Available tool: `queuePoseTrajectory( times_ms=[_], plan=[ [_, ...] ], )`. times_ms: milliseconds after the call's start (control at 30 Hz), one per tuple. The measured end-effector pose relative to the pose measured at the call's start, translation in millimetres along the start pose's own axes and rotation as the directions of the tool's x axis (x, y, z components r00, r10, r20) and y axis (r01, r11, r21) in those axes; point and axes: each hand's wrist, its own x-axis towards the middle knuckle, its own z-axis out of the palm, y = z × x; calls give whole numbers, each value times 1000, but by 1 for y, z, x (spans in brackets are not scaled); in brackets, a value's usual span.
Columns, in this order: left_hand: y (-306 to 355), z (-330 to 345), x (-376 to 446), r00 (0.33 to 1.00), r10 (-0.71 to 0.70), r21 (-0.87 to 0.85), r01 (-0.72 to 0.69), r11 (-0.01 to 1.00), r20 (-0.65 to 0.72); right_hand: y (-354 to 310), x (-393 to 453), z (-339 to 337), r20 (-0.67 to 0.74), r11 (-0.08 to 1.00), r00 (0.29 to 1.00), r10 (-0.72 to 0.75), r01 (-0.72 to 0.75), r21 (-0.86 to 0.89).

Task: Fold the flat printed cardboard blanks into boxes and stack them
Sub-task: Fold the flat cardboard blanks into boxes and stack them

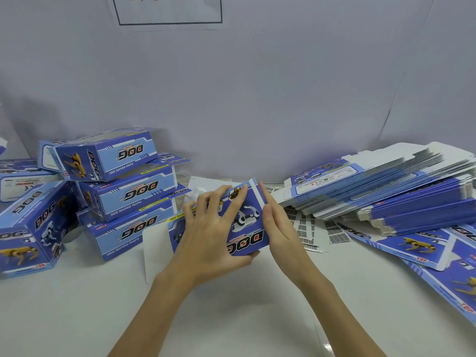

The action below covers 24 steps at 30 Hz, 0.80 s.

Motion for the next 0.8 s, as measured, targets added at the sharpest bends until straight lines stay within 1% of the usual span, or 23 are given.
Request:
queuePoseTrajectory(
  times_ms=[167,300,367,433,533,633,733,800],
  plan=[
    [7,0,1,1000,0,45,2,999,-29,-2,1,-7,9,996,999,-49,50,-80],
    [8,0,1,998,18,70,-14,997,-53,-3,0,-6,-59,979,990,-125,114,-167],
    [6,1,2,998,42,83,-37,996,-53,-4,1,-10,-79,977,989,-125,109,-184],
    [2,0,2,995,83,97,-79,992,-45,-9,1,-14,-68,985,994,-86,75,-153],
    [-3,-3,2,990,140,60,-138,989,-31,-17,1,-15,-28,998,998,-54,53,-27],
    [-1,-4,2,986,161,39,-160,986,-40,-18,1,-10,11,997,997,-76,76,-9],
    [3,-5,1,988,149,33,-147,989,-40,-18,1,-8,9,998,998,-65,65,10],
    [5,-5,1,989,143,51,-142,989,-22,-19,0,-10,8,998,998,-63,63,-8]
  ],
)
